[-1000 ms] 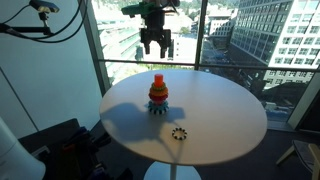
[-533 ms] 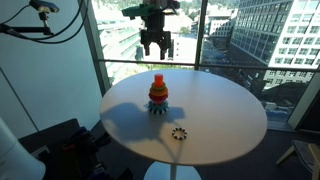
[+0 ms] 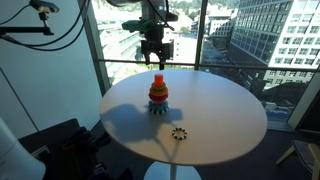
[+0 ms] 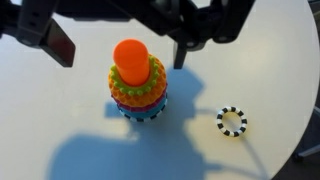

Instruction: Pick up the green ring from the stack and put it on the table

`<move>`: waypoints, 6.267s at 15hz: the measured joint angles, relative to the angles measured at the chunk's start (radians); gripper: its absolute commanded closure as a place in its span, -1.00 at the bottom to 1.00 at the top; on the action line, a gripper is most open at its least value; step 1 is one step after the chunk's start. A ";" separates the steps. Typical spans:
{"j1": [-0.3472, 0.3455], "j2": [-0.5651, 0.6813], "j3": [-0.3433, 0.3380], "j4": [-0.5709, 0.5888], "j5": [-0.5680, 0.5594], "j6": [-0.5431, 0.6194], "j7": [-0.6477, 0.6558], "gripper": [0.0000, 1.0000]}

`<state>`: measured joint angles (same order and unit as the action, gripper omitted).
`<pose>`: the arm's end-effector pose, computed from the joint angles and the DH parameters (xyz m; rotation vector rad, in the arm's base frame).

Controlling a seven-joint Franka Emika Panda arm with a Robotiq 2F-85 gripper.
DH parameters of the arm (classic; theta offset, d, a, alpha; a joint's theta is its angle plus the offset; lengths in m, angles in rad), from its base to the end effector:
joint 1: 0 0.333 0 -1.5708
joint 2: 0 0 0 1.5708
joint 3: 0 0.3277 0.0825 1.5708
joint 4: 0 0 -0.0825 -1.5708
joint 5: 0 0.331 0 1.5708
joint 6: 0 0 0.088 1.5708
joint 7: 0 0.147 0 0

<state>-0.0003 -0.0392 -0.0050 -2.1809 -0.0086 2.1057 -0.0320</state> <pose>0.4753 -0.0032 0.4042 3.1343 0.0489 -0.0566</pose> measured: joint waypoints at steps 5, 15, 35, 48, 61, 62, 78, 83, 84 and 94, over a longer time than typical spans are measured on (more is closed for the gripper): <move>-0.001 -0.001 -0.007 -0.078 0.013 0.121 0.006 -1.00; -0.001 0.011 -0.010 -0.147 0.036 0.216 0.006 -1.00; 0.000 0.121 -0.008 -0.156 0.062 0.361 -0.002 -0.31; 0.004 0.057 0.011 -0.156 0.062 0.377 -0.001 0.12; 0.048 -0.055 0.013 -0.151 0.216 0.284 -0.174 0.12; 0.052 -0.054 0.013 -0.150 0.229 0.259 -0.198 0.12; 0.058 0.144 0.051 -0.129 0.199 0.138 -0.224 0.12; 0.068 0.230 0.072 -0.101 0.164 0.220 -0.136 0.12; 0.069 0.248 0.073 -0.094 0.157 0.239 -0.118 0.12; 0.076 0.392 0.074 -0.030 0.120 0.353 -0.029 0.12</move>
<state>0.0758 0.3533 0.0690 -2.2107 0.1113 2.4583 -0.0607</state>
